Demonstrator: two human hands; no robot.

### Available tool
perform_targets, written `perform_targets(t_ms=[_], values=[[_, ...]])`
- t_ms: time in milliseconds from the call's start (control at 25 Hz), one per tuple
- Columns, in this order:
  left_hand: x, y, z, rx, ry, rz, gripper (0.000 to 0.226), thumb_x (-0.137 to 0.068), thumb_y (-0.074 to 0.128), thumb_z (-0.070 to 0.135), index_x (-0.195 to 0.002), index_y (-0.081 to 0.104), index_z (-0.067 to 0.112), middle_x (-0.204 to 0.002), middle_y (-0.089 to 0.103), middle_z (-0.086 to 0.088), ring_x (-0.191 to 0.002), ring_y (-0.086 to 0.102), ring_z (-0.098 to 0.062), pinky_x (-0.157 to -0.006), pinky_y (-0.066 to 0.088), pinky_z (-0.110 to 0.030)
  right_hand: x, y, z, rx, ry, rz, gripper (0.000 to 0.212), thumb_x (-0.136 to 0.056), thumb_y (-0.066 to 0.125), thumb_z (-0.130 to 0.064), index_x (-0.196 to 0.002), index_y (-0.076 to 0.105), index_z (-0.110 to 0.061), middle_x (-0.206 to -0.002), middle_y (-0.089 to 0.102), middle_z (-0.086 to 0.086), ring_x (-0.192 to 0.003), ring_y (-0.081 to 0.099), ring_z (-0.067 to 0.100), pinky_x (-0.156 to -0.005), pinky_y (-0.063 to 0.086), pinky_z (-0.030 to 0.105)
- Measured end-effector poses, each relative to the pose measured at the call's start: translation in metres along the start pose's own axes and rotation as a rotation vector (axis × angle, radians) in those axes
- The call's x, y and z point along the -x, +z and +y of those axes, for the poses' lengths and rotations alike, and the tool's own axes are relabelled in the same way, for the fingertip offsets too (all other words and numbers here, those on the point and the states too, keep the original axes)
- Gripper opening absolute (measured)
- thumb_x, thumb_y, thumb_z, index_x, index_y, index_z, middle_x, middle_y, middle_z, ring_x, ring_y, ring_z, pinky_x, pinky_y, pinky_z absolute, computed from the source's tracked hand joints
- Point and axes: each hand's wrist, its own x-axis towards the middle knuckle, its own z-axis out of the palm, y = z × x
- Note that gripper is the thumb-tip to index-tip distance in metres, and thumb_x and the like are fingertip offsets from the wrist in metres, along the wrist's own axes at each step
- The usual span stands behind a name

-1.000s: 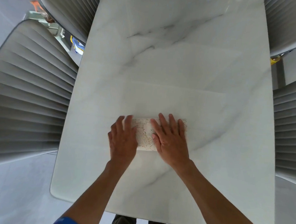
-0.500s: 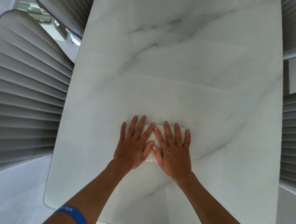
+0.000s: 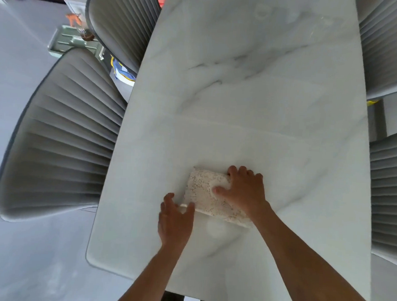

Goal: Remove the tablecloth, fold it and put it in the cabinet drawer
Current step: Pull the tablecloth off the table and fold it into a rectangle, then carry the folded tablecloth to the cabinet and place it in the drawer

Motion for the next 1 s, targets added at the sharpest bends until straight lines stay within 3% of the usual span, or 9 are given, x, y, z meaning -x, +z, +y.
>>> perform_targets(t_ms=[120, 240, 400, 560, 680, 760, 880, 920, 1000], values=[[0.03, 0.011, -0.005, 0.395, -0.212, -0.18, 0.036, -0.074, 0.077, 0.036, -0.099, 0.061, 0.016, -0.08, 0.064, 0.002, -0.078, 0.062, -0.022, -0.071, 0.051, -0.035, 0.035, 0.017, -0.011, -0.169, 0.121, -0.129, 0.079, -0.07, 0.037, -0.088, -0.111, 0.055, -0.022, -0.104, 0.067, -0.001, -0.097, 0.065, 0.024, -0.091, 0.045, 0.042], [0.027, 0.01, 0.006, 0.51, -0.225, -0.285, 0.034, -0.079, 0.074, 0.025, -0.107, 0.055, 0.019, -0.097, 0.067, -0.005, -0.086, 0.068, -0.021, -0.071, 0.058, -0.037, 0.078, 0.029, -0.017, -0.593, 0.288, -0.134, 0.079, -0.069, 0.041, -0.087, -0.106, 0.063, -0.022, -0.1, 0.07, -0.004, -0.094, 0.067, 0.021, -0.087, 0.053, 0.043], [0.038, -0.026, 0.016, 0.632, 0.016, -0.527, 0.059, -0.077, 0.077, 0.015, -0.118, 0.046, 0.045, -0.103, 0.075, -0.005, -0.087, 0.074, -0.017, -0.068, 0.061, -0.035, 0.113, 0.01, -0.028, -1.184, 0.458, -0.01, 0.069, -0.062, 0.059, -0.081, -0.105, 0.059, -0.027, -0.101, 0.07, -0.005, -0.091, 0.068, 0.017, -0.084, 0.058, 0.047], [0.066, -0.072, 0.039, 0.693, 0.224, -0.609, 0.079, -0.076, 0.071, 0.005, -0.133, 0.042, 0.05, -0.11, 0.074, -0.008, -0.097, 0.072, -0.029, -0.077, 0.061, -0.048, 0.138, -0.038, -0.028, -1.433, 0.268, 0.023, 0.067, -0.064, 0.076, -0.063, -0.12, 0.048, -0.038, -0.129, 0.061, -0.004, -0.106, 0.066, 0.012, -0.086, 0.058, 0.039], [0.088, -0.111, 0.05, 0.595, 0.381, -0.587, 0.078, -0.075, 0.064, 0.0, -0.135, 0.046, 0.048, -0.111, 0.074, -0.009, -0.098, 0.071, -0.033, -0.082, 0.059, -0.05, 0.152, -0.081, -0.026, -0.859, -0.089, 0.423, 0.087, -0.075, 0.076, -0.053, -0.146, 0.028, -0.037, -0.155, 0.032, -0.003, -0.14, 0.036, 0.015, -0.109, 0.035, 0.039], [0.108, -0.134, 0.051, 0.458, 0.501, -0.573, 0.08, -0.076, 0.063, 0.0, -0.137, 0.045, 0.048, -0.114, 0.072, -0.007, -0.099, 0.07, -0.032, -0.087, 0.058, -0.052, 0.155, -0.112, -0.031, -0.408, -0.485, 0.651, 0.085, -0.079, 0.066, -0.06, -0.149, 0.029, -0.029, -0.156, 0.033, -0.001, -0.143, 0.031, 0.016, -0.115, 0.027, 0.043], [0.145, -0.156, 0.038, 0.231, 0.557, -0.458, 0.082, -0.078, 0.062, 0.005, -0.14, 0.037, 0.054, -0.116, 0.066, -0.011, -0.085, 0.063, -0.038, -0.077, 0.056, -0.052, 0.165, -0.15, -0.049, -0.414, -0.706, 0.205, 0.079, -0.074, 0.063, -0.071, -0.142, 0.032, -0.046, -0.134, 0.056, -0.015, -0.113, 0.053, -0.003, -0.095, 0.048, 0.038], [0.158, -0.161, 0.031, 0.223, 0.537, -0.423, 0.083, -0.079, 0.062, 0.007, -0.141, 0.034, 0.054, -0.116, 0.064, -0.016, -0.078, 0.059, -0.036, -0.071, 0.054, -0.05, 0.169, -0.153, -0.056, -0.481, -0.7, 0.04, 0.074, -0.07, 0.066, -0.073, -0.134, 0.037, -0.049, -0.116, 0.067, -0.01, -0.096, 0.061, 0.002, -0.085, 0.053, 0.038], [0.179, -0.171, 0.014, 0.226, 0.52, -0.376, 0.08, -0.082, 0.062, 0.012, -0.142, 0.031, 0.055, -0.125, 0.062, -0.006, -0.088, 0.062, -0.03, -0.077, 0.055, -0.048, 0.174, -0.148, -0.068, -0.569, -0.694, -0.079, 0.062, -0.067, 0.071, -0.072, -0.117, 0.048, -0.045, -0.082, 0.07, 0.01, -0.067, 0.064, 0.023, -0.068, 0.054, 0.041]])
